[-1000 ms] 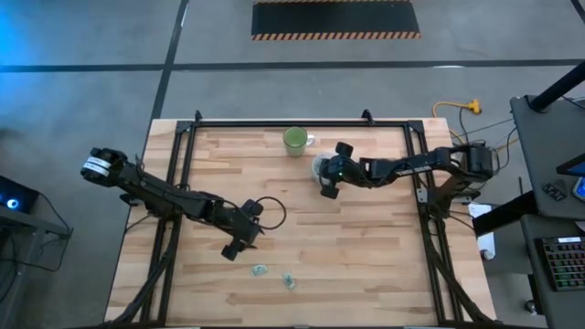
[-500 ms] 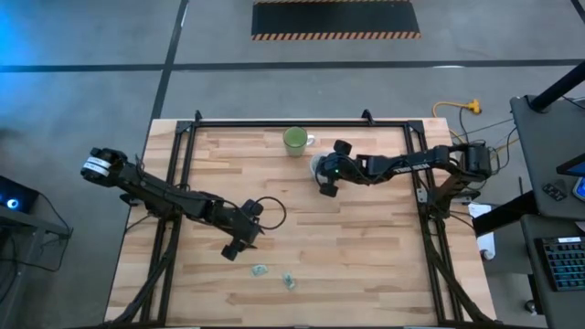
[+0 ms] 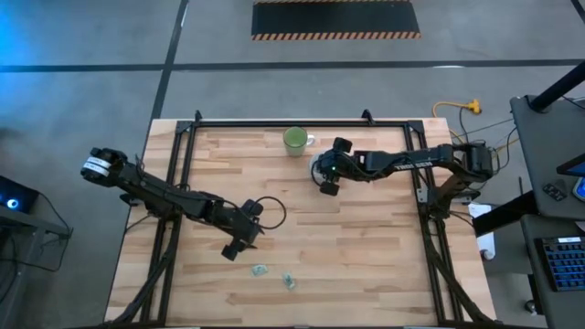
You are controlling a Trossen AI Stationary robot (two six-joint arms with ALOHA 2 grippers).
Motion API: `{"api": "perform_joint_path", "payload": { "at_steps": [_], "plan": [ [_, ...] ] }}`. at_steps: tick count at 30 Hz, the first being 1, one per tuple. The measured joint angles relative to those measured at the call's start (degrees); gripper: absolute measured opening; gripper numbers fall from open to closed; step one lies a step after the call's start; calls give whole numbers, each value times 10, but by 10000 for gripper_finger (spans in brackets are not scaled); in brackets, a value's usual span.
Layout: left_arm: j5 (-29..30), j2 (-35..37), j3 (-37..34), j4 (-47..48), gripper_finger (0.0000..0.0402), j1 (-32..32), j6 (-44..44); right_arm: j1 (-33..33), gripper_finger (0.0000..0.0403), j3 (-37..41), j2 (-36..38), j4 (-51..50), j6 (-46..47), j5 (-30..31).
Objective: Pick and place Stevia / Truvia into bins
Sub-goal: Put the stevia packet into the transparent container
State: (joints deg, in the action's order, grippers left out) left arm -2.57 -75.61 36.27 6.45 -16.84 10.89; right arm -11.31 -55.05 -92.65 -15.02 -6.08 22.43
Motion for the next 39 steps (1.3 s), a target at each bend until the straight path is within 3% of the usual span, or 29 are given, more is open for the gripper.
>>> {"api": "perform_joint_path", "payload": {
  "at_steps": [8, 12, 25, 33, 39],
  "plan": [
    [-1, 0, -1, 0, 211, 0, -17, 39, 144, -12, 42, -65, 38, 0],
    [-46, -6, -2, -4, 211, -5, -29, 77, 139, -10, 72, -92, 49, -2],
    [-143, -143, -1, -123, 211, -57, -35, 240, 120, -6, 105, -100, 42, -6],
    [-152, -186, 14, -129, 203, -57, -30, 253, 107, -8, 105, -97, 42, 0],
    [-149, -189, 13, -130, 160, -56, -29, 253, 97, -8, 105, -97, 45, 0]
  ]
}}
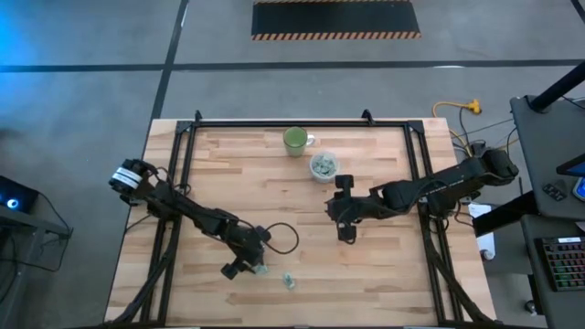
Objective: Pick and place Stevia / Truvia into bins
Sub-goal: Put the stevia packet into the transparent container
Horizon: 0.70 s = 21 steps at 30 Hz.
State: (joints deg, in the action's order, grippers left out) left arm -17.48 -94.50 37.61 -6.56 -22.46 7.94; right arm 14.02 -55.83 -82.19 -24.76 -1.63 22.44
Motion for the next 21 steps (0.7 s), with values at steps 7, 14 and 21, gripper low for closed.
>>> {"api": "perform_joint_path", "payload": {
  "at_steps": [7, 14, 21],
  "plan": [
    [4, 0, 0, 7, 84, 0, 0, 0, 86, 0, 0, -3, 2, 0],
    [20, 9, 1, 18, 10, 3, 28, 0, 78, 0, 0, -3, 4, 0],
    [247, 27, 6, 14, 8, 5, 117, 0, 80, 0, 0, -3, 8, 0]
  ]
}}
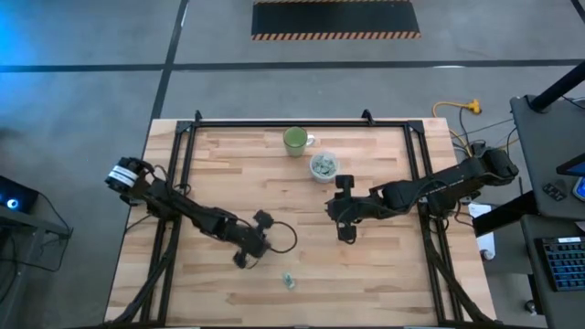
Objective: Pick and place Stevia / Truvia into bins
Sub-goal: Put the stevia packet into the transparent container
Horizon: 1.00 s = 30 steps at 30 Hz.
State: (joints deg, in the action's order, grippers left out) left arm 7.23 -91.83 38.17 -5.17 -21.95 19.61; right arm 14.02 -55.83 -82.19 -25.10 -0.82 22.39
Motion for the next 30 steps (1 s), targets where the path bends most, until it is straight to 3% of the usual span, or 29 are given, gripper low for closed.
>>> {"api": "perform_joint_path", "payload": {
  "at_steps": [5, 7, 9, 15, 23, 30],
  "plan": [
    [199, 7, 0, -103, 8, 26, 118, 0, 84, 0, 0, 0, 0, 0],
    [235, 7, -1, -154, 8, 49, 168, 0, 84, 0, 0, 0, 4, 0],
    [236, 7, 0, -211, 8, 80, 211, 0, 83, 0, 0, -1, 4, 0],
    [185, 7, 7, -351, 8, 206, 244, 0, 74, 0, 0, -9, 18, -5],
    [-85, -34, 71, -364, 8, 367, 118, 1, 76, 0, 0, -21, 28, -6],
    [-111, -131, 156, -351, 8, 388, 78, 5, 82, 0, 0, -22, 32, -6]
  ]
}}
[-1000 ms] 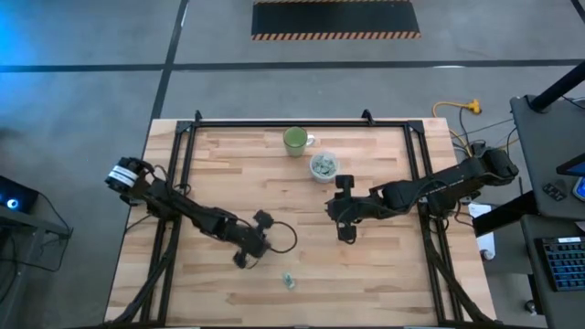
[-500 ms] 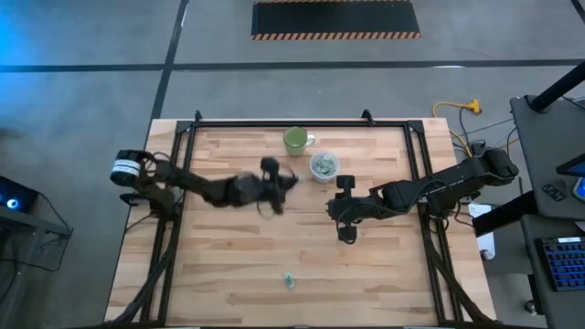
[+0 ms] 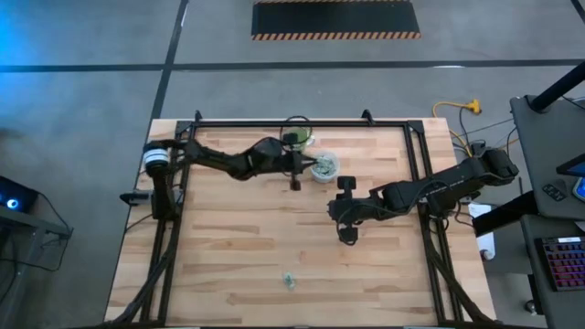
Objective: Pick and place Stevia / Truvia into bins
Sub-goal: Put the stevia packet into the transparent container
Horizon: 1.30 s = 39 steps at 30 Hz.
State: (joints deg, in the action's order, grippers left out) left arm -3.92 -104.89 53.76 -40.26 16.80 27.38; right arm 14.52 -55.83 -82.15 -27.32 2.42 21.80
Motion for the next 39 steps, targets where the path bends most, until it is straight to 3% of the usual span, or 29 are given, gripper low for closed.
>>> {"api": "perform_joint_path", "payload": {
  "at_steps": [7, 15, 30, 34, 39],
  "plan": [
    [2, -59, 76, 87, 8, 0, -1, 1, 73, 0, 0, -13, 6, 0],
    [13, -61, 85, 101, 16, 0, -5, 2, 68, 0, 0, -12, 6, 0],
    [12, -36, 84, 127, 202, 0, -31, 2, 68, 0, 0, -12, 17, 0],
    [12, 20, 83, 230, 220, -5, -32, 2, 68, 2, 0, 1, 17, -15],
    [-19, 112, 72, 412, 221, -26, -32, 2, 68, 22, -5, 67, -10, -85]
  ]
}}
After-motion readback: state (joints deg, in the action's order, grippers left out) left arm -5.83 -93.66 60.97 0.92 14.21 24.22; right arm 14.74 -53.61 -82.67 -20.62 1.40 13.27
